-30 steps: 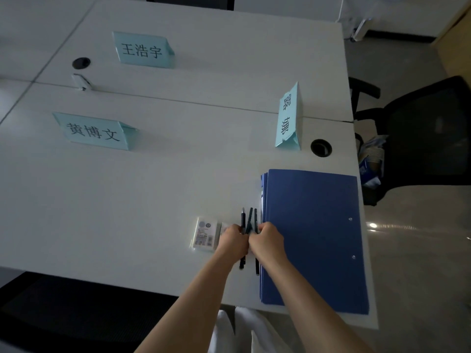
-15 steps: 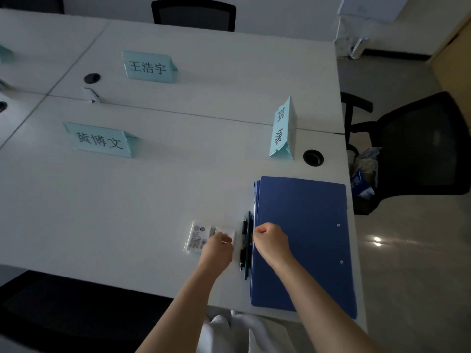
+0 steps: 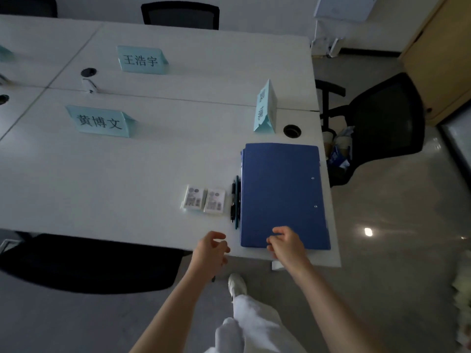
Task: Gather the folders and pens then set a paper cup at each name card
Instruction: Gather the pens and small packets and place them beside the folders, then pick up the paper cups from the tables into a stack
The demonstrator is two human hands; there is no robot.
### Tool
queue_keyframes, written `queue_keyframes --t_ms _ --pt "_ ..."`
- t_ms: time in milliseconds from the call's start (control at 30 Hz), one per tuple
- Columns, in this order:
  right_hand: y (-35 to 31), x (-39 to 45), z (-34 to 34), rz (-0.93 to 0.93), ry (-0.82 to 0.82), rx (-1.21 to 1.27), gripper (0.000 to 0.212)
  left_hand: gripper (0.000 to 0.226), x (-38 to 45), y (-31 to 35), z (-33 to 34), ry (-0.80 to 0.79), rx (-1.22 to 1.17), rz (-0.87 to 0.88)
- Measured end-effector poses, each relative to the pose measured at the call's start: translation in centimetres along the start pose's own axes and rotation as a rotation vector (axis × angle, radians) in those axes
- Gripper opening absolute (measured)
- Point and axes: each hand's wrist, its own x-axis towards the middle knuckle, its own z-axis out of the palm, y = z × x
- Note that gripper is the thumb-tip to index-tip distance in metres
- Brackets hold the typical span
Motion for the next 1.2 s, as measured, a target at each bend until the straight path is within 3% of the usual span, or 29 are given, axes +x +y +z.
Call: queue_keyframes --t_ms 267,500,700,933,1200 --pt "6.2 -3.6 -3.5 0.054 0.027 0.135 0.025 0.023 -5.4 -3.5 3.7 0.054 0.027 -0.003" --pt "8.4 -0.8 -10.5 0.019 0.017 0.217 0.018 0.027 -5.4 1.2 11.0 0.028 0.107 0.115" --pt "9.7 6.7 -22.8 -0.046 -0.014 0.23 0.016 0.026 -4.6 7.5 24.1 0.049 0.201 0.151" --pt "7.4 13.9 -34.2 -0.152 -0.056 0.125 0.014 0.029 -3.7 13.9 34.9 0.121 0.177 0.129" --pt "2.3 23.2 -38.2 -0.207 -0.155 -0.025 0.015 0.029 2.4 18.8 39.3 0.208 0.094 0.095"
